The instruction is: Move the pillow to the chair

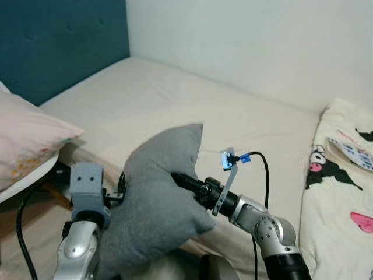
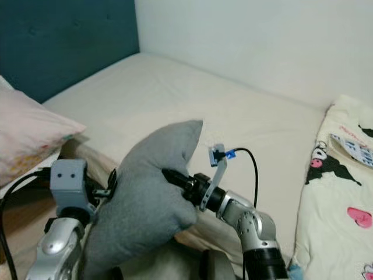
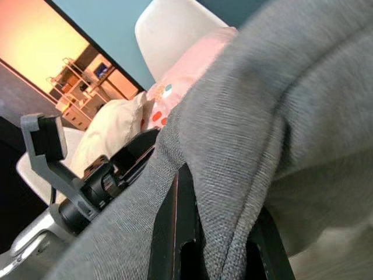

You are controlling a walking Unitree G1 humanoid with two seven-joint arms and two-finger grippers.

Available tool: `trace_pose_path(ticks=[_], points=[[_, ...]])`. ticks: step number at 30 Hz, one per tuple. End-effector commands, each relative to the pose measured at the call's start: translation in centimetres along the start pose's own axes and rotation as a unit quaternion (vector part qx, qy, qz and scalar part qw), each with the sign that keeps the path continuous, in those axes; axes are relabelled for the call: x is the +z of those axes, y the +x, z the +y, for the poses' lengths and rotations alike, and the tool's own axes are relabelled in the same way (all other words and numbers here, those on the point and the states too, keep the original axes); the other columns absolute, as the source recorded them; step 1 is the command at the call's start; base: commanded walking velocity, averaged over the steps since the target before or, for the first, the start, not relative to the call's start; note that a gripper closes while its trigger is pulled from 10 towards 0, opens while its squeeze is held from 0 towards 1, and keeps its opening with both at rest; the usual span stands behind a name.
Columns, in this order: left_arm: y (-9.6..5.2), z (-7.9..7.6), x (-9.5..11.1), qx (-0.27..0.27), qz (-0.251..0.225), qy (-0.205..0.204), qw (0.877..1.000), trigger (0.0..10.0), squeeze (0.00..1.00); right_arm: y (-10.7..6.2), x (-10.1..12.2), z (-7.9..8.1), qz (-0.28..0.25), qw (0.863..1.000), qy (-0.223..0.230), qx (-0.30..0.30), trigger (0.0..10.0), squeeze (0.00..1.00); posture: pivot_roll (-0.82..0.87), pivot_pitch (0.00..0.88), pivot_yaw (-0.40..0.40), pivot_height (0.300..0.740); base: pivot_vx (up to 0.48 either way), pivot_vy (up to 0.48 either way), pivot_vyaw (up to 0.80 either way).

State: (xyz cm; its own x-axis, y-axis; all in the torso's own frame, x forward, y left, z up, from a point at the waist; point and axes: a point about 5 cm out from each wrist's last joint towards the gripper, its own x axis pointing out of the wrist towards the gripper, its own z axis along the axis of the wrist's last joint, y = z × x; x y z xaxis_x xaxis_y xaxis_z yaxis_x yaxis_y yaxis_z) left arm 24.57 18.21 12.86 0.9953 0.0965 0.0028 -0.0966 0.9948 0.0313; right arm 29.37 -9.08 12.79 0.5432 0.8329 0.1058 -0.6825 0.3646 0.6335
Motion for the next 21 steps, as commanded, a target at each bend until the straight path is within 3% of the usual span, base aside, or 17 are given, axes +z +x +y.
trace_pose_path(ticks=[1,12,18,21], points=[[0.4,-0.2,0.1,-0.005,-0.010,-0.009,1.000,10.0,0.00,0.6,1.8,0.9,-0.032,0.999,-0.033,0.024,0.0,0.00,0.02,0.000,-0.125,0.626,0.000,0.000,0.00],[1.4,-0.4,0.3,-0.011,-0.020,0.002,1.000,10.0,0.00,1.3,2.1,0.9,-0.041,0.998,-0.031,0.023,0.0,0.00,0.02,0.000,-0.123,0.665,0.000,0.000,0.00],[1.4,-0.2,0.1,-0.011,-0.017,0.004,1.000,10.0,0.00,1.4,2.2,0.9,-0.048,0.998,-0.027,0.022,0.0,0.00,0.03,0.000,-0.122,0.680,-0.461,0.000,0.00],[1.4,0.0,0.2,-0.005,-0.024,0.004,1.000,10.0,0.00,1.3,2.3,1.0,-0.055,0.998,-0.024,0.024,0.0,0.00,0.03,0.000,-0.123,0.694,0.000,0.000,0.00]])
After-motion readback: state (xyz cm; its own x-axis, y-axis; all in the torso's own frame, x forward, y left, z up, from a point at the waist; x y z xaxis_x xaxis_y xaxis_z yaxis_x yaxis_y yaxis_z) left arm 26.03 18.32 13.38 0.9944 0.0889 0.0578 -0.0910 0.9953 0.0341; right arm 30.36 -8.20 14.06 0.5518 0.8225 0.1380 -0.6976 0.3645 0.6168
